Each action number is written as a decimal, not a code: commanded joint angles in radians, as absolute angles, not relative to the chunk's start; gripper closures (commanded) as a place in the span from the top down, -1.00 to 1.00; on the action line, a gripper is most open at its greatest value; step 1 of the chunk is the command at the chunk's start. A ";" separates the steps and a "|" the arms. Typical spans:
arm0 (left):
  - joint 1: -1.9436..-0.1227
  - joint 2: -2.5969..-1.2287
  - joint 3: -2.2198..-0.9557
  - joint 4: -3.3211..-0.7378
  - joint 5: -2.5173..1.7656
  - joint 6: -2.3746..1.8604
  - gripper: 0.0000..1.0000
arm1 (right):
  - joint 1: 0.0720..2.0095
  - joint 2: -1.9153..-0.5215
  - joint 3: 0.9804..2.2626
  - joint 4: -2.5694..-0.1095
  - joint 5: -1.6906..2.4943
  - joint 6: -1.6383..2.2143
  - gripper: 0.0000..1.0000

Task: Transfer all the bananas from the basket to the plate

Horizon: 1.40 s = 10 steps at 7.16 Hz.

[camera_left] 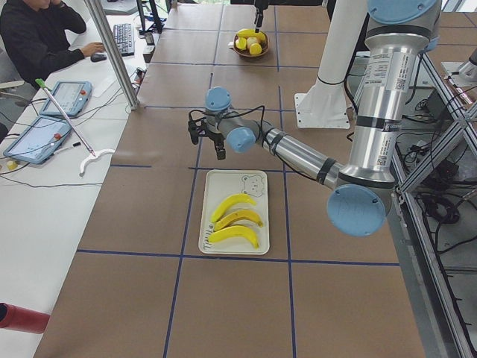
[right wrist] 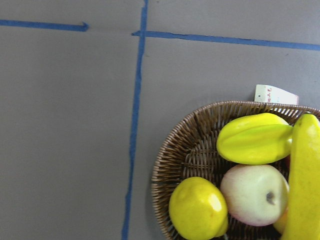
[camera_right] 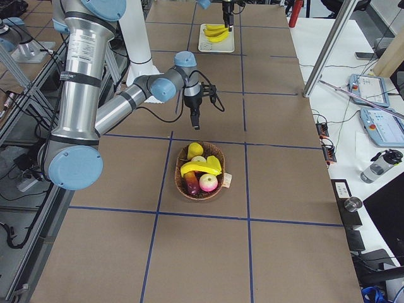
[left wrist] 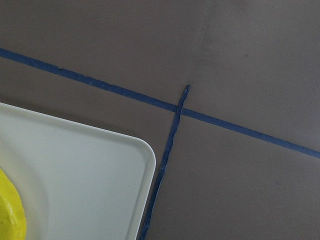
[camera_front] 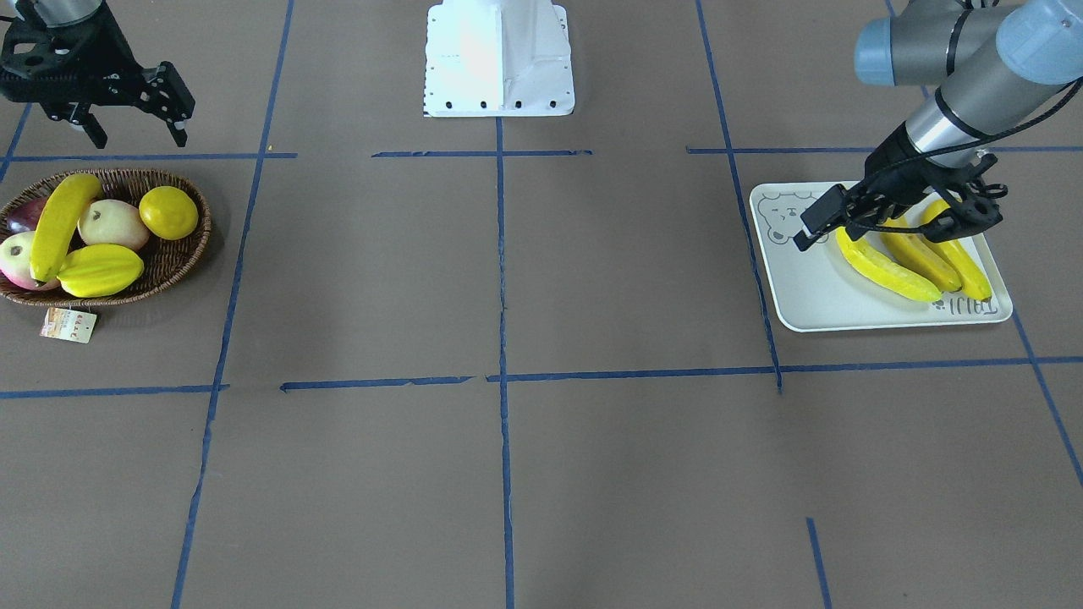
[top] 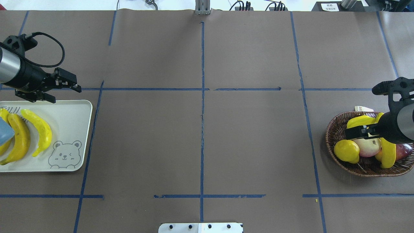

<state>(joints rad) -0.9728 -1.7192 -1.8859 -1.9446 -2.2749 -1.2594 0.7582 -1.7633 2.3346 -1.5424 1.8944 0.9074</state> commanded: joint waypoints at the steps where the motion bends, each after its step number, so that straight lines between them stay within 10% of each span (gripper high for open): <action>1: -0.945 -1.749 -1.885 -1.947 -2.281 -1.278 1.00 | 0.825 -1.798 2.228 -1.542 1.902 0.780 1.00; 10: -0.815 -1.828 -1.890 -1.950 -2.192 -1.368 1.00 | 0.778 -1.809 2.063 -1.537 1.902 0.770 0.81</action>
